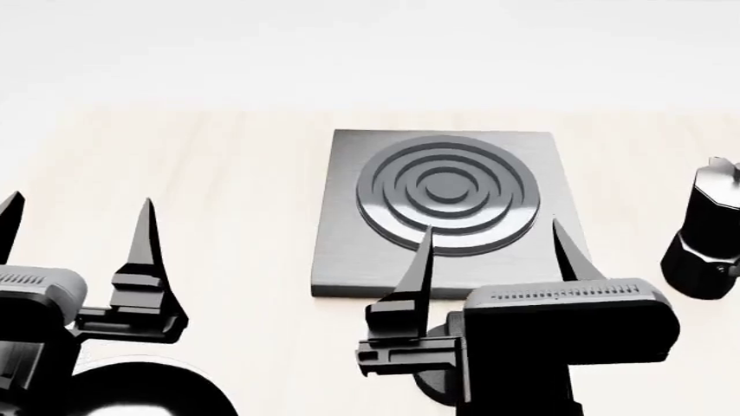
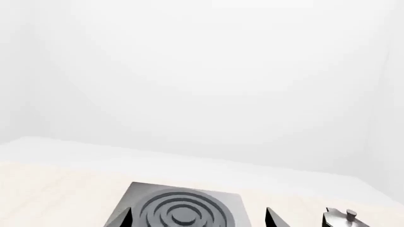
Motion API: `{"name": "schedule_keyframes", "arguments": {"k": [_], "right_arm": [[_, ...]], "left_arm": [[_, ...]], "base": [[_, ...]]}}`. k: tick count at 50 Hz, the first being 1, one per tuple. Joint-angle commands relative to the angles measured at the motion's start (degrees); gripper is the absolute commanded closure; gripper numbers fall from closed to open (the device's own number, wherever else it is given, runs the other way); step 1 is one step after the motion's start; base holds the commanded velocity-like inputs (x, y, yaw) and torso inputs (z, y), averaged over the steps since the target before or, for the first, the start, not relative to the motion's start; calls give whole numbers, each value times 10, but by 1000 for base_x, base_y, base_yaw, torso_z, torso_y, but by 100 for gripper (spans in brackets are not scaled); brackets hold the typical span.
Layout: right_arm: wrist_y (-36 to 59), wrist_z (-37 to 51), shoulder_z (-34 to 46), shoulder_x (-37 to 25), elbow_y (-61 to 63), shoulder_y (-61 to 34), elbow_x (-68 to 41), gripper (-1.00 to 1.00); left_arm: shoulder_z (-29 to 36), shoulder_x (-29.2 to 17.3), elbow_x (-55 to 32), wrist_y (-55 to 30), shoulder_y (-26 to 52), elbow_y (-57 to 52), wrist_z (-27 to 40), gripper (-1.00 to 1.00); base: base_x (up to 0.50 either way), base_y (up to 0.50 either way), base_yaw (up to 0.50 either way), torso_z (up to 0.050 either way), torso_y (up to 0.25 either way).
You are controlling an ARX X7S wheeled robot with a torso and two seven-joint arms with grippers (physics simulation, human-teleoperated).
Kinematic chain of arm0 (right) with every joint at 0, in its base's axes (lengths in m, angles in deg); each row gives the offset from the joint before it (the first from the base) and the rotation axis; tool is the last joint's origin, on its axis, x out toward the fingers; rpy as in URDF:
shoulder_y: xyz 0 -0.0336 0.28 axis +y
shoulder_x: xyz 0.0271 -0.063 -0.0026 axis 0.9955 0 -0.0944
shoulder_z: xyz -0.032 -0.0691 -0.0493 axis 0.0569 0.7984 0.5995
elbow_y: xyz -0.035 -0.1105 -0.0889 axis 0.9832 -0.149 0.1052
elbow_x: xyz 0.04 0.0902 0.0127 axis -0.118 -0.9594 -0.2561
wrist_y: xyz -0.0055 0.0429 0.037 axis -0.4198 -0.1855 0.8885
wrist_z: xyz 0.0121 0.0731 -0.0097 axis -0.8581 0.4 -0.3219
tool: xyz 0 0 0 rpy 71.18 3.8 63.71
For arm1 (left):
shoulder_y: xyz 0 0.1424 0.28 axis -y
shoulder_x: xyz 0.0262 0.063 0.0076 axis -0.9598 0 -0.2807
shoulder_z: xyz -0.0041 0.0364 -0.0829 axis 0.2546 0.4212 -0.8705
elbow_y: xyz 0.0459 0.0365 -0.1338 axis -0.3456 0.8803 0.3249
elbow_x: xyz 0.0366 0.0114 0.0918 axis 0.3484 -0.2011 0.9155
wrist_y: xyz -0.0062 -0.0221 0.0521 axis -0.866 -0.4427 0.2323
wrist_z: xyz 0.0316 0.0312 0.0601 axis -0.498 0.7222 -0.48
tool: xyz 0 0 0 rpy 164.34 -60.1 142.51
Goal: Turn on the stove.
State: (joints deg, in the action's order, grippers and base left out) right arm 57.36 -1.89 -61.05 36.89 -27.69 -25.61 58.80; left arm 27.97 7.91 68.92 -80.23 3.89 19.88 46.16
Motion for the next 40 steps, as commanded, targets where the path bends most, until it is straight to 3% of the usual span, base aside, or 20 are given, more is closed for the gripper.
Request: {"name": "schedule_keyframes", "arguments": {"k": [1,40], "right_arm": [[-19,-4,-6,7,-46,7,-8,-100],[70,-7,-3,27,-153,-14,-55,-100]], "left_arm": [[-2,-2,-5,1,0,-1,2,-100],[4,-6,-7,10,2,12,10,-100]], "base": [[0,0,0,0,0],[0,0,0,0,0]]}}
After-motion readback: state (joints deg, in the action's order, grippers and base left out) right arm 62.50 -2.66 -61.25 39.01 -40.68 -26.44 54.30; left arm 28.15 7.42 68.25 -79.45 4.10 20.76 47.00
